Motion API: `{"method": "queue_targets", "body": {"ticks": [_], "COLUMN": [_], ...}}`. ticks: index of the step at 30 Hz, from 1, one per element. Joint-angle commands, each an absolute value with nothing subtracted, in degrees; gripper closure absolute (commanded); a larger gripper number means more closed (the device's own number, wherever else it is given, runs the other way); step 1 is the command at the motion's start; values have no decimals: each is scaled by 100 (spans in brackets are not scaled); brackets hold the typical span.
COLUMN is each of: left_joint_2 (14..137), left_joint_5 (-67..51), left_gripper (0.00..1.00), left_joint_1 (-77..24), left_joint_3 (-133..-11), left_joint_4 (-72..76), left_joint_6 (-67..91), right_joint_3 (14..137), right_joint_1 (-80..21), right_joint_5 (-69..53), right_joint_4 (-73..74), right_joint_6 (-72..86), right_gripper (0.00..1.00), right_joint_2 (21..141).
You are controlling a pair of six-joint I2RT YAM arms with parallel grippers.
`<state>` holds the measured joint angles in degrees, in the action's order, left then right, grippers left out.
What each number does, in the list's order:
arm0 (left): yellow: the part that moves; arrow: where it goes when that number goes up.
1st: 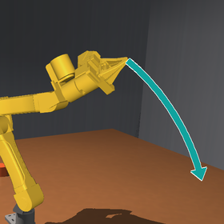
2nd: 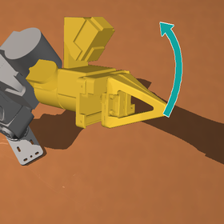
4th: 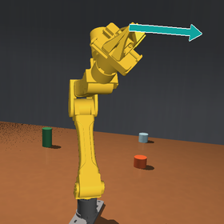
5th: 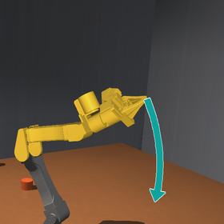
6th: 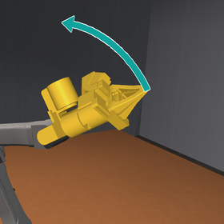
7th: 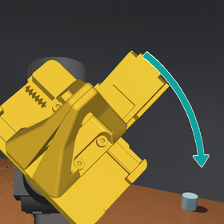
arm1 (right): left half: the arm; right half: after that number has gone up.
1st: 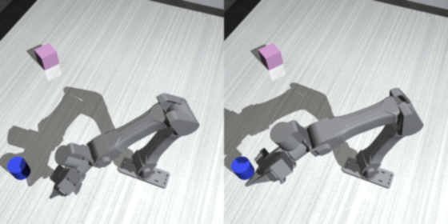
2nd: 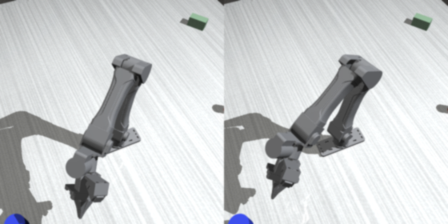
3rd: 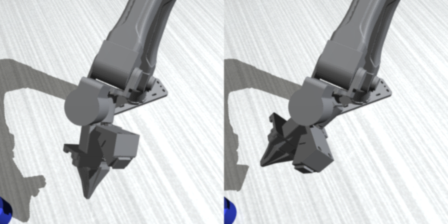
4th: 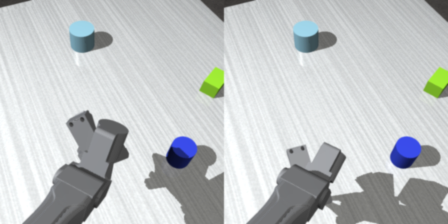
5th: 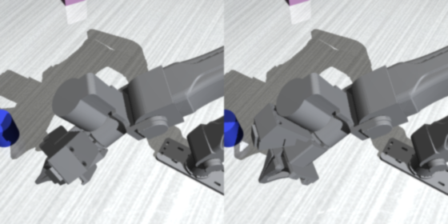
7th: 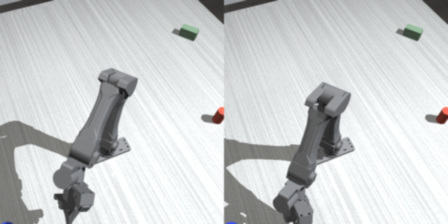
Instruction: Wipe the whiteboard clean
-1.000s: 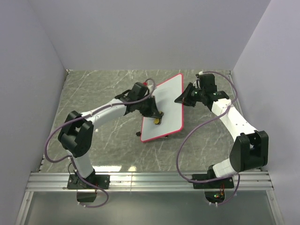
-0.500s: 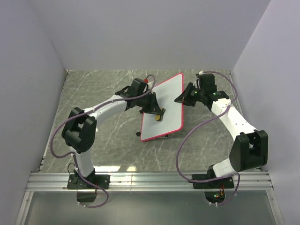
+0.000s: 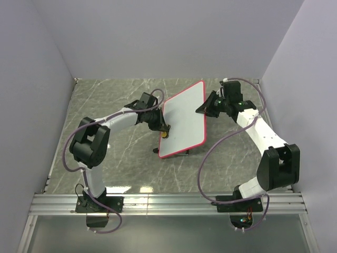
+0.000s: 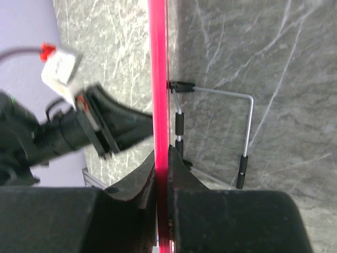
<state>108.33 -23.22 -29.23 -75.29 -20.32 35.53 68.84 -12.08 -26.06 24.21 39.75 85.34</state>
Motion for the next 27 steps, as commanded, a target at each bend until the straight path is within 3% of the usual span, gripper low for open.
{"method": "queue_targets", "body": {"ticks": [1, 11, 19, 27], "left_joint_2": [10426, 9747, 9836, 9440], "left_joint_5": [-2276, -2320, -2250, -1547], "left_gripper": [100, 100, 100, 100], "left_joint_1": [-3515, -4377, -4421, -3983], "left_joint_3": [-7015, -7224, -7847, -8789], "left_joint_4": [-2347, -1820, -2003, -3145], "left_joint_6": [3533, 4604, 4711, 4421], "right_joint_3": [7101, 7023, 6873, 6513], "right_joint_1": [-1476, -1485, -1485, -1494], "right_joint_5": [-2768, -2918, -2962, -3067], "right_joint_4": [2259, 2206, 2250, 2145], "right_joint_6": [4166, 4061, 3911, 3929], "right_gripper": [100, 100, 100, 100], "right_joint_2": [8859, 9070, 8983, 8526]}}
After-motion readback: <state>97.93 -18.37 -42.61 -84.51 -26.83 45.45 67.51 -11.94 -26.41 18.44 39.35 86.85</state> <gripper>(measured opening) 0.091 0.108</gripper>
